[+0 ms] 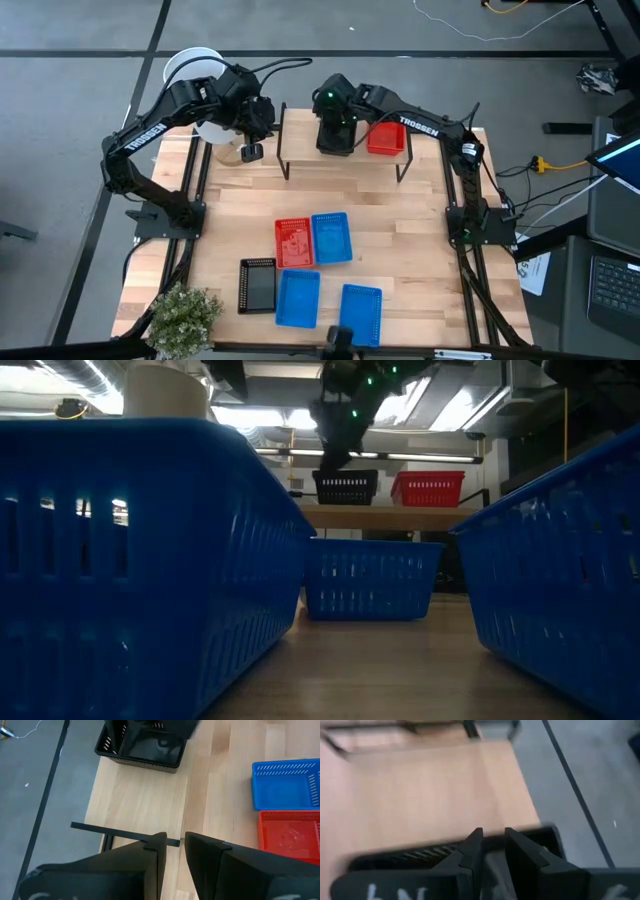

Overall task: Stack baskets on shelf by color
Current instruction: Stack the top black bin on top of the other black bin on the shelf

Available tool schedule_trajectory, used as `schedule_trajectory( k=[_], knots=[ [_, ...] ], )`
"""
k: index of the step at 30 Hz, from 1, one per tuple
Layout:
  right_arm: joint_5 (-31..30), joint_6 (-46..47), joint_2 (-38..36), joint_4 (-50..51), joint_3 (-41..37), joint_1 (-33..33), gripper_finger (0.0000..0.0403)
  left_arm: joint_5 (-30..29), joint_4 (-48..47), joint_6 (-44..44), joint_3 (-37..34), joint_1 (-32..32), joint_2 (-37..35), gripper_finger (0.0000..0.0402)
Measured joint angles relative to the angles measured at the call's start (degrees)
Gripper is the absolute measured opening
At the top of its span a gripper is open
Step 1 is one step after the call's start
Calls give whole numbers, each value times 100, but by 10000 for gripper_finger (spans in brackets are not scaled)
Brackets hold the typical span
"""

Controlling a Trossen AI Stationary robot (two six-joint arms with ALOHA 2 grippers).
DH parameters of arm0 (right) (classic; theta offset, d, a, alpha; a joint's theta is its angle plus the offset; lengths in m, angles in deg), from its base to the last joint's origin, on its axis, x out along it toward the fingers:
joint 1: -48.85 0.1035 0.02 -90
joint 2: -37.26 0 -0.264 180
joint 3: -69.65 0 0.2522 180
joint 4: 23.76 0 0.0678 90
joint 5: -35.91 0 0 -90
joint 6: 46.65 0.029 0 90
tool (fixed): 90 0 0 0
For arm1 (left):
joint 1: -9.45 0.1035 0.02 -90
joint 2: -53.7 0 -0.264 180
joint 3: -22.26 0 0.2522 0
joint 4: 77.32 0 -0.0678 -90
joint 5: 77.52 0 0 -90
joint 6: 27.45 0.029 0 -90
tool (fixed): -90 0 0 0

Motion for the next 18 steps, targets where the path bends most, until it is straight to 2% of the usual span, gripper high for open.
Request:
schedule_trajectory(
  k=[3, 6, 8, 18],
  knots=[
    [76, -132, -22, -21, 84, 243, 79, 0, -1, 0, 0, 0, 0, 63],
    [550, -241, -22, 93, 83, 444, 79, 0, -1, 2, 0, 0, 0, 63],
    [663, -297, -24, 76, -7, 565, 79, -2, -1, 2, 0, 0, 0, 63],
    [-17, -265, -9, 335, -116, 702, 79, -2, 0, 0, 0, 0, 0, 63]
  ],
)
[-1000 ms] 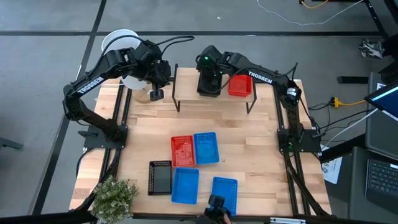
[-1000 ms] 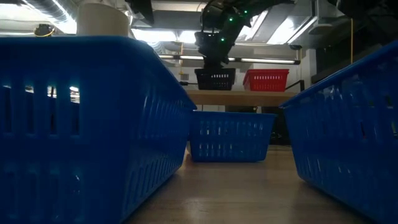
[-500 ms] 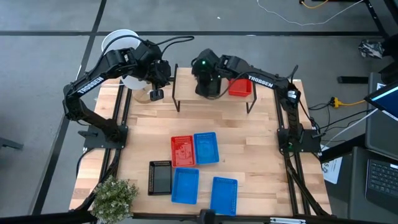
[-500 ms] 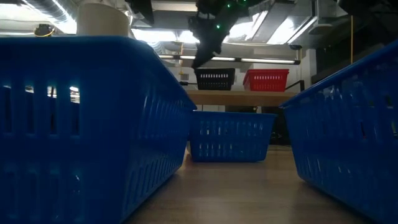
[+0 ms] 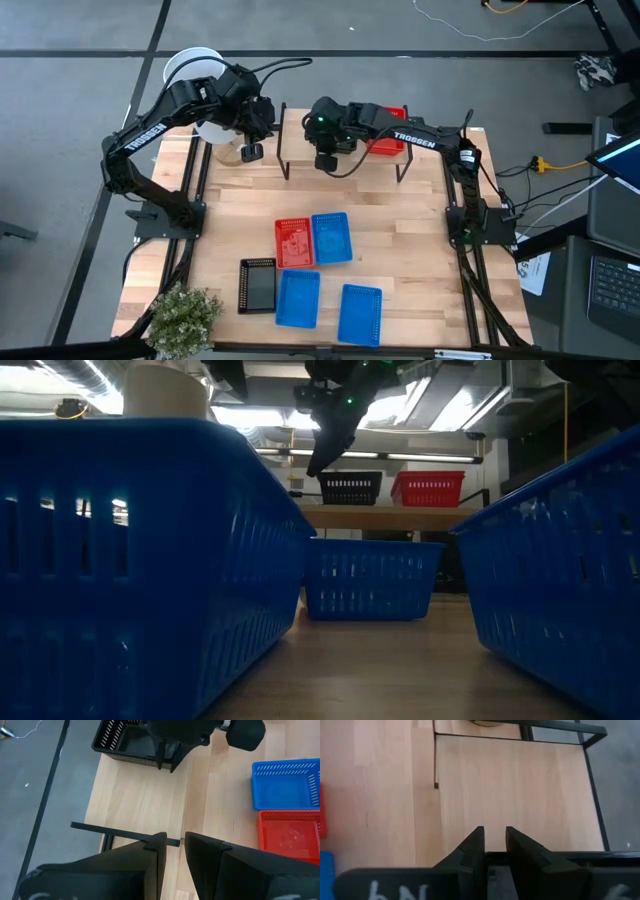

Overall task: Stack baskets on shelf by color
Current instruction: Stack the top black bin on top of the other black bin on the shelf

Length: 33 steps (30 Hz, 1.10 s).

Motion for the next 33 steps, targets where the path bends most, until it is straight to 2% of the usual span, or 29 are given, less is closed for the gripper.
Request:
schedule_trajectory(
  k=[17, 19, 22, 24, 30, 33],
  knots=[
    [-64, 447, 0, 473, 142, 198, 79, 0, -1, 2, -2, 0, 0, 63],
    [-396, 428, -9, 490, 260, 250, 79, 0, 2, 2, -2, 0, 0, 63],
    [-1273, 404, -12, 712, 430, 208, 79, 0, 2, 2, -2, 0, 0, 63],
    [-1485, 394, -20, 820, 437, 51, 79, 1, 1, 2, -2, -1, 0, 63],
    [-1382, 657, -15, 1071, 310, -338, 79, 0, 0, 2, -2, 0, 0, 63],
    [-833, 764, -11, 1216, 232, -384, 79, 0, 2, 14, -2, 0, 0, 63]
  ],
)
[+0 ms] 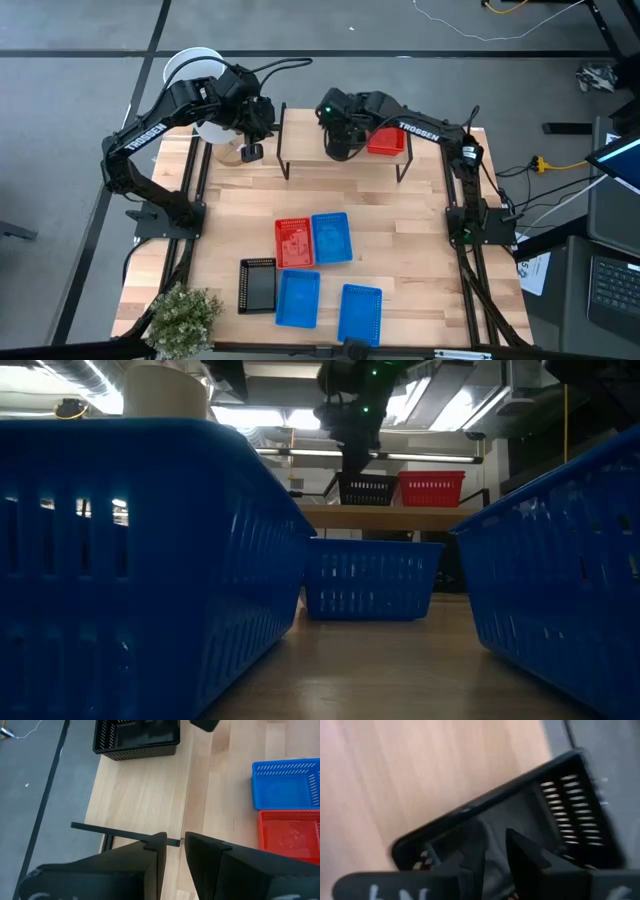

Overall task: Stack baskets on shelf by color
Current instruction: Stack the top black bin on top of the other black bin on the shelf

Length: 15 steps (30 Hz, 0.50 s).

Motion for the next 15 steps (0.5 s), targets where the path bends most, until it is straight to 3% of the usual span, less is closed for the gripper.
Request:
schedule_trajectory(
  k=[15],
  knots=[
    [217, 154, 7, -18, -81, 290, 79, 0, 46, 132, 0, 0, 0, 63]
  ],
)
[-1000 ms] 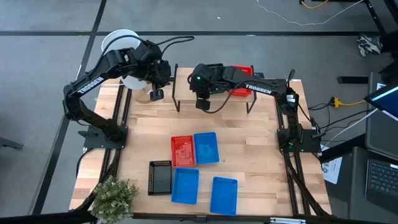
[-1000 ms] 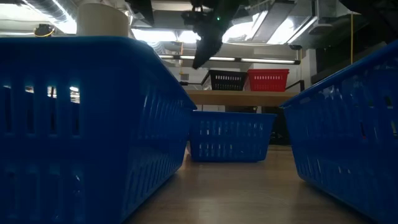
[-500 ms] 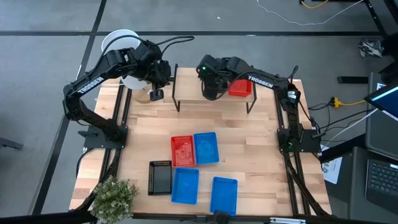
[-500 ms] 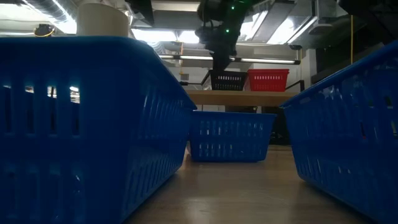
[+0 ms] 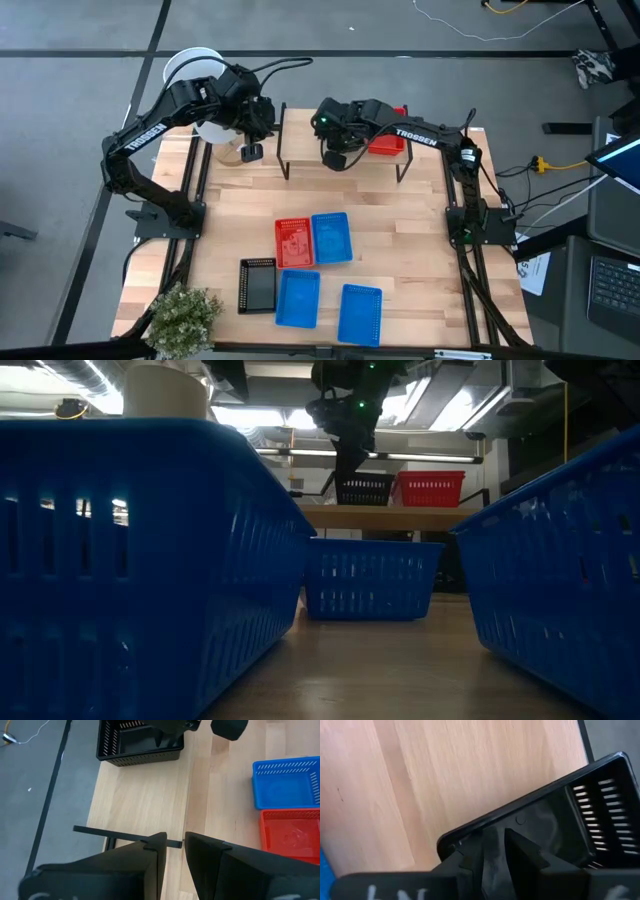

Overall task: Stack baskets on shelf by color
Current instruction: Stack the top black bin on top of the other black bin on the shelf

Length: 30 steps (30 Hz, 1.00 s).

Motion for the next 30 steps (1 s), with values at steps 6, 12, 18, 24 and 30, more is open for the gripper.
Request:
schedule_trajectory(
  k=[6, 12, 18, 24, 30],
  knots=[
    [-4, 601, 0, -94, 0, 26, 79, 0, 2, -4, 0, 0, 0, 63],
    [-11, 1332, 0, -107, 0, 26, 79, 0, 4, -10, 0, -1, 0, 63],
    [-9, 1756, 0, -205, 0, 24, 79, 0, 4, -37, 0, -1, 0, 63],
    [-91, 1555, 0, -275, 77, 15, 79, 0, 4, -46, 0, -1, 0, 63],
    [-278, 83, 0, 137, 561, -311, 79, 0, 4, -53, 0, -1, 0, 63]
  ],
)
